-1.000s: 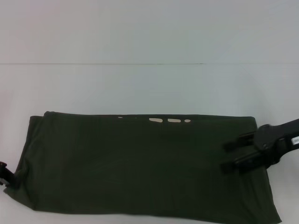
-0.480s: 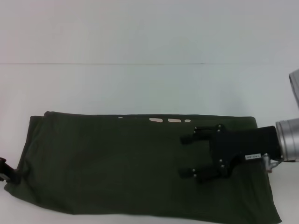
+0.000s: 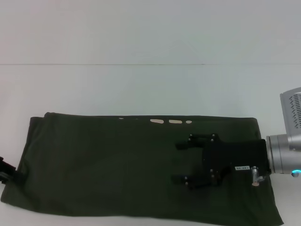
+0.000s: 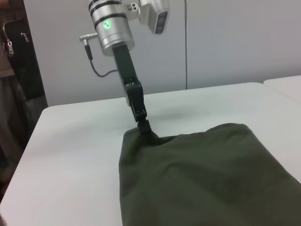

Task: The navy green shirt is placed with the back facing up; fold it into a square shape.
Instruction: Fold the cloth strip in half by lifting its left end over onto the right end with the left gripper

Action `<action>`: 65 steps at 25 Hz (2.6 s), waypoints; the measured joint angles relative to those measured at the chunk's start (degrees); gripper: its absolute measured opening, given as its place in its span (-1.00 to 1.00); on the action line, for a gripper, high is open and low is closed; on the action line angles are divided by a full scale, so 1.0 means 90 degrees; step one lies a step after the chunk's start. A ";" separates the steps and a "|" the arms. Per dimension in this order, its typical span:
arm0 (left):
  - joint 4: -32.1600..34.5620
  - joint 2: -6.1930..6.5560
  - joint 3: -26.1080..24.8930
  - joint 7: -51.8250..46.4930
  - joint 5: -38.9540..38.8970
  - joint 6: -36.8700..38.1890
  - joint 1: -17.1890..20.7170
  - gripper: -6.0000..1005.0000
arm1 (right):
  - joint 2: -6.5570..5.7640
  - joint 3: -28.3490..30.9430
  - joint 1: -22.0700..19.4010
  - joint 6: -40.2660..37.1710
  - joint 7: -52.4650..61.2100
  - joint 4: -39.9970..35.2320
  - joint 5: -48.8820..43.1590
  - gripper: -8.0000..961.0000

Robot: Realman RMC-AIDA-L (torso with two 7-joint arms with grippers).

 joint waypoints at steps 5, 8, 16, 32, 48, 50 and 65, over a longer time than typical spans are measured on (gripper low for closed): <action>0.0142 -0.0021 -0.0002 -0.0191 0.0030 0.0054 0.0058 -0.74 | -0.0010 -0.0004 -0.0004 0.0005 0.0001 0.0004 0.0008 0.91; 0.0402 -0.0022 -0.0042 -0.0289 0.0029 0.0057 0.0172 -0.26 | -0.0009 -0.0005 -0.0011 0.0012 -0.0007 0.0006 0.0015 0.91; 0.0712 0.0047 -0.0772 0.0245 -0.0693 0.0346 0.0291 0.39 | -0.0004 -0.0008 -0.0031 0.0037 -0.0074 0.0012 -0.0009 0.91; -0.0709 0.0079 -0.0296 0.0552 -0.0953 -0.0685 -0.0213 0.81 | 0.0007 -0.0088 -0.0042 0.0288 -0.0223 0.0143 -0.0015 0.91; -0.0857 -0.0039 -0.0122 0.0513 -0.0802 -0.1236 -0.0159 0.81 | 0.0016 -0.0201 -0.0032 0.0447 -0.0188 0.0168 0.0011 0.91; -0.0865 -0.0048 -0.0087 0.0499 -0.0800 -0.1306 -0.0158 0.81 | 0.0016 -0.0222 -0.0027 0.0449 -0.0182 0.0168 0.0012 0.91; -0.0633 0.0031 -0.0080 0.0361 -0.0790 -0.1313 -0.0058 0.81 | 0.0016 -0.0249 -0.0022 0.0472 -0.0164 0.0168 0.0022 0.91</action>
